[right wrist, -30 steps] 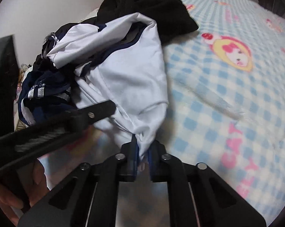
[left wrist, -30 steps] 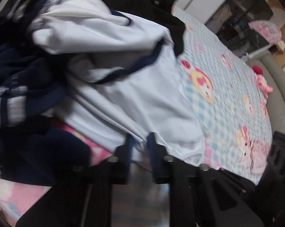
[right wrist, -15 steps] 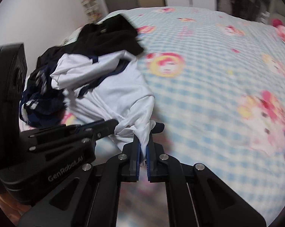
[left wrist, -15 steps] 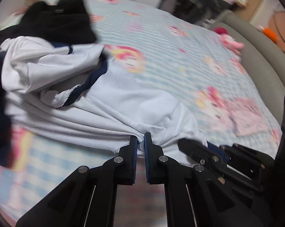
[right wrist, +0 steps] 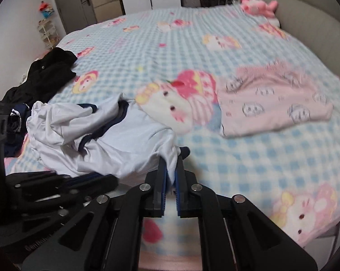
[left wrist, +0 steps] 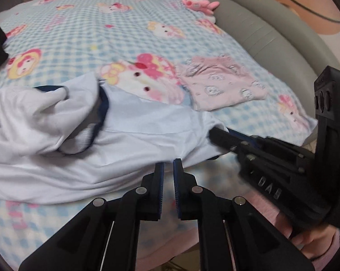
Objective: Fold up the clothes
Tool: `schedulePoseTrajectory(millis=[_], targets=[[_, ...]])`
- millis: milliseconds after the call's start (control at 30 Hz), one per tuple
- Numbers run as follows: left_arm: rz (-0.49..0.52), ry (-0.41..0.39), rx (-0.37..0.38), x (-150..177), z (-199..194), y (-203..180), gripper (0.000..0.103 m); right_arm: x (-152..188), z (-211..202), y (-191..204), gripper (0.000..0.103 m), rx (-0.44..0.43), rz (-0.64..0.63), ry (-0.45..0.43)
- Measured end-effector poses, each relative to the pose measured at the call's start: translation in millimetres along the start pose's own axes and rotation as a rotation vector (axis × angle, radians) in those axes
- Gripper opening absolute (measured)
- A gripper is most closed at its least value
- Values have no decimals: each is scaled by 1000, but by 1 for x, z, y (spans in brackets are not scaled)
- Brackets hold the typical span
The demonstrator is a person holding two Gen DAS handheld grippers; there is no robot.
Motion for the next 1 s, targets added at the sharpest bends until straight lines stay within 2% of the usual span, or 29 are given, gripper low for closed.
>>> schedulePoseTrajectory(millis=[67,100,167,200,233,300,400,467,567,633,700,733,767,800,833,867,933,967,1000], targets=[[-50,-35,-58,-3,-11,31,12,0,-1,-4,9,12,8,-11],[-75,-52,-87,-4,-17,47,15,-3,-2,-6,15,14,12,-29],[-125,-88,-145,-6,-29,79,33,-13,-11,-6,27,9,22,-77],[-150,-105,-174,-7,-36,95,47,-18,-16,-7,35,5,26,-100],[-209,-112,-179,-8,-38,112,51,-21,-14,0,40,-32,15,-103],[-298,-118,-199,-10,-42,141,52,-22,-3,23,53,-108,-32,-78],[-321,-128,-234,-19,-42,163,52,-11,23,69,63,-223,-135,1],[-317,-138,-210,-25,-41,162,52,5,46,89,64,-183,-227,51],[-274,-176,-266,-38,-48,161,51,17,77,93,62,-68,-284,105],[-258,-187,-307,-44,-52,160,52,14,78,86,56,-36,-272,94],[-263,-171,-234,-43,-54,153,53,10,69,78,39,-10,-269,70],[-258,-157,-201,-41,-52,147,56,8,64,71,34,14,-264,60],[-254,-142,-156,-39,-50,140,57,5,61,62,23,48,-253,50],[-259,-141,-112,-39,-47,131,60,4,60,53,17,41,-225,51],[-263,-140,-68,-39,-44,123,64,2,60,44,17,33,-197,51],[-265,-146,-62,-41,-41,118,66,1,59,36,17,23,-169,52],[-268,-152,-71,-45,-32,114,72,6,60,44,17,-95,-117,78],[-269,-153,-85,-48,-27,113,72,9,60,49,21,-152,-93,90],[-270,-150,-108,-50,-21,115,71,9,59,56,35,-165,-97,85]])
Point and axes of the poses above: each gripper's, at about its wrist camera, not at the fingertips, and z roughly the way its jaws point, y to its left, x to its underside, the point moved 10 cm from there along z, roughly the way its jaws point, and after that the axes turned 6 degrees about -z, right-handed, at the moved point
